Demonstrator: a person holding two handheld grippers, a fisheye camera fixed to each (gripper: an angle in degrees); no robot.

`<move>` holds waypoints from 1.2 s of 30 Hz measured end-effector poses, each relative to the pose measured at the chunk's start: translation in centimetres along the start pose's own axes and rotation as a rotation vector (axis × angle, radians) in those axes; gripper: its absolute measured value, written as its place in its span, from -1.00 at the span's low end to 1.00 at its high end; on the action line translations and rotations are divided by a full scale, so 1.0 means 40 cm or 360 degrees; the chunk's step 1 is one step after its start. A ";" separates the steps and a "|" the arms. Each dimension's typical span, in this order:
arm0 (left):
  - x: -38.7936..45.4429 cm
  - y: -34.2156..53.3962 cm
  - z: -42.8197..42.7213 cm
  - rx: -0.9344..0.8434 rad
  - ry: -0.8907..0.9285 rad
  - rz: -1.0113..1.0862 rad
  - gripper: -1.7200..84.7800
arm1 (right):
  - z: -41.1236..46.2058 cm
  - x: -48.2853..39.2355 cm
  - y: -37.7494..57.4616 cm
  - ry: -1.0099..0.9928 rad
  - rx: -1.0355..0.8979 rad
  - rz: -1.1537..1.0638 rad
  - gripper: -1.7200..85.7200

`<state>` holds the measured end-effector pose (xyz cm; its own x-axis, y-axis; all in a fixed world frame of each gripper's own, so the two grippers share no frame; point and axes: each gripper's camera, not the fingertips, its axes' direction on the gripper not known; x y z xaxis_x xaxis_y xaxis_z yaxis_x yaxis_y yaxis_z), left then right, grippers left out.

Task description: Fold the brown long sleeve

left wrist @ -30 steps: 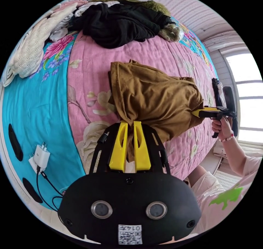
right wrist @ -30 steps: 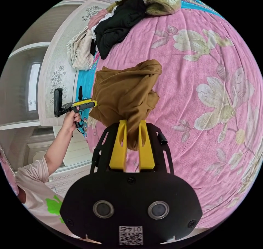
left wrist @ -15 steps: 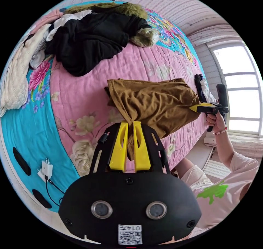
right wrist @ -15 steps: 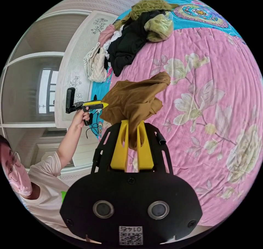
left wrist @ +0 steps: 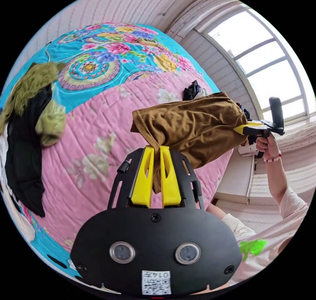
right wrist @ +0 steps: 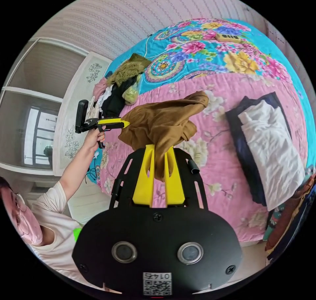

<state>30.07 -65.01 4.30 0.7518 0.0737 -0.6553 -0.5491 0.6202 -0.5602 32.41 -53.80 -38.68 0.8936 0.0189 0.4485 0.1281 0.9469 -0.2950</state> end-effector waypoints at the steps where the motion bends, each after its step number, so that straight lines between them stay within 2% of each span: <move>1: 0.073 -0.075 0.024 0.0009 -0.0009 0.0061 -0.89 | -0.051 0.045 0.023 0.0038 0.0048 0.0038 -0.87; 5: 0.305 -0.289 0.107 0.0030 -0.0047 0.0262 -0.88 | -0.198 0.214 0.131 0.0134 0.0235 0.0203 -0.87; 10: 0.635 -0.504 0.303 -0.0056 -0.0173 0.0541 -0.87 | -0.260 0.423 0.297 0.0155 0.0401 0.0482 -0.86; 14: 0.777 -0.554 0.442 -0.0127 -0.0267 0.0598 -0.86 | -0.217 0.560 0.413 0.0087 0.0439 0.0674 -0.85; 17: 0.853 -0.563 0.519 -0.0161 -0.0413 0.0666 -0.85 | -0.188 0.593 0.462 0.0066 0.0437 0.0685 -0.83; 19: 0.884 -0.556 0.558 -0.0199 -0.0466 0.0693 -0.82 | -0.176 0.594 0.483 0.0060 0.0448 0.0666 -0.82; 24: 0.907 -0.498 0.523 -0.0049 -0.0498 0.0669 -0.72 | -0.174 0.563 0.529 0.0127 0.0491 0.0626 -0.79; 26: 0.914 -0.461 0.480 0.0009 -0.0533 0.0682 -0.69 | -0.187 0.521 0.553 0.0254 0.0514 0.0605 -0.78; 33: 0.914 -0.180 0.279 0.0230 -0.0704 0.0718 -0.66 | -0.131 0.324 0.566 0.0439 0.0434 0.0393 -0.75; 36: 0.871 -0.050 0.229 0.0205 -0.0740 0.0631 -0.64 | -0.044 0.204 0.536 0.0443 0.0326 0.0238 -0.73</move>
<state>60.70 -56.52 -12.75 0.5962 0.6319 -0.4953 -0.7922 0.5631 -0.2352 43.20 -33.90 -42.82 0.9823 0.1002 0.1584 -0.0760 0.9854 -0.1522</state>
